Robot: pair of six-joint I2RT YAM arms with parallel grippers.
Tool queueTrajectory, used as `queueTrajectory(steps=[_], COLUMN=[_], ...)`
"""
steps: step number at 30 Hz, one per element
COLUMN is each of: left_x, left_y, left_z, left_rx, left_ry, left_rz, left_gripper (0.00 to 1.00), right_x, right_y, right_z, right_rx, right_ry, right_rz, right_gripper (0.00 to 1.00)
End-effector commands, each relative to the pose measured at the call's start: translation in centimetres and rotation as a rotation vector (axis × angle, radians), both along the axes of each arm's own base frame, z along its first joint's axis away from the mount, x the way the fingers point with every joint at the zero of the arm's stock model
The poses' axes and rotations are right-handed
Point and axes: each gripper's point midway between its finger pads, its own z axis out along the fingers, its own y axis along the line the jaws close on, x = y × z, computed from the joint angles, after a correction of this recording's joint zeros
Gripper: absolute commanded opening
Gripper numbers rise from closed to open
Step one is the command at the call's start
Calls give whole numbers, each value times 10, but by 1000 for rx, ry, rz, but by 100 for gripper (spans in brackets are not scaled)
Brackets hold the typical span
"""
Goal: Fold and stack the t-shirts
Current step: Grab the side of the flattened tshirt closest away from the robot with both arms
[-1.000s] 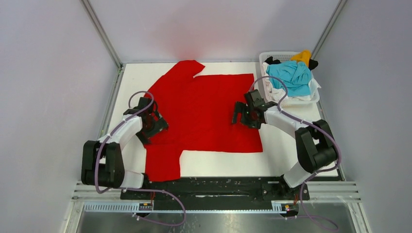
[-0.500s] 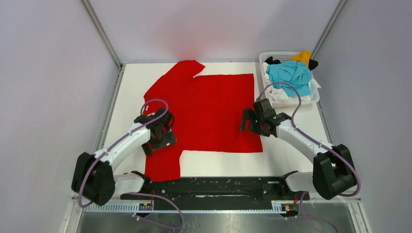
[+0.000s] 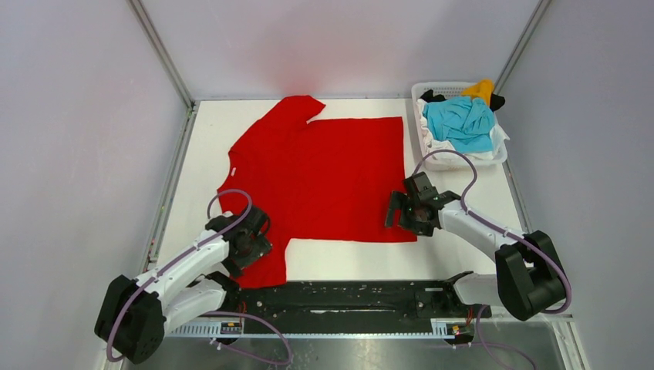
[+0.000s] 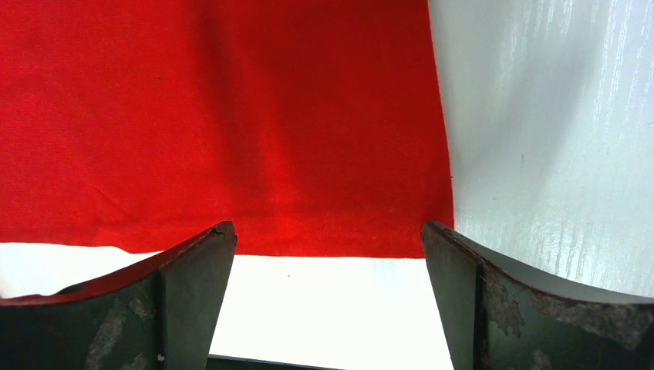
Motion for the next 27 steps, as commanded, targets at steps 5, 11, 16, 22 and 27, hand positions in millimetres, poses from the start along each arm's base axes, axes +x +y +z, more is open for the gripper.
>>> queueTrajectory(steps=[5, 11, 16, 22, 27], left_x=[6, 18, 61, 121, 168], left_y=[-2, 1, -23, -47, -40], left_z=[-3, -2, 4, 4, 21], left_rx=[-4, 51, 26, 26, 76], left_ry=[-63, -85, -157, -190, -217], left_rz=[72, 81, -21, -111, -158], left_gripper=[70, 68, 73, 82, 86], right_x=[16, 20, 25, 32, 41], right_y=[6, 2, 1, -6, -8], right_z=[17, 19, 22, 27, 33], right_rx=[13, -15, -33, -77, -99], right_ry=[-65, -69, -70, -92, -116], right_rz=[-20, -23, -22, -28, -27], right_gripper=[100, 100, 100, 99, 100])
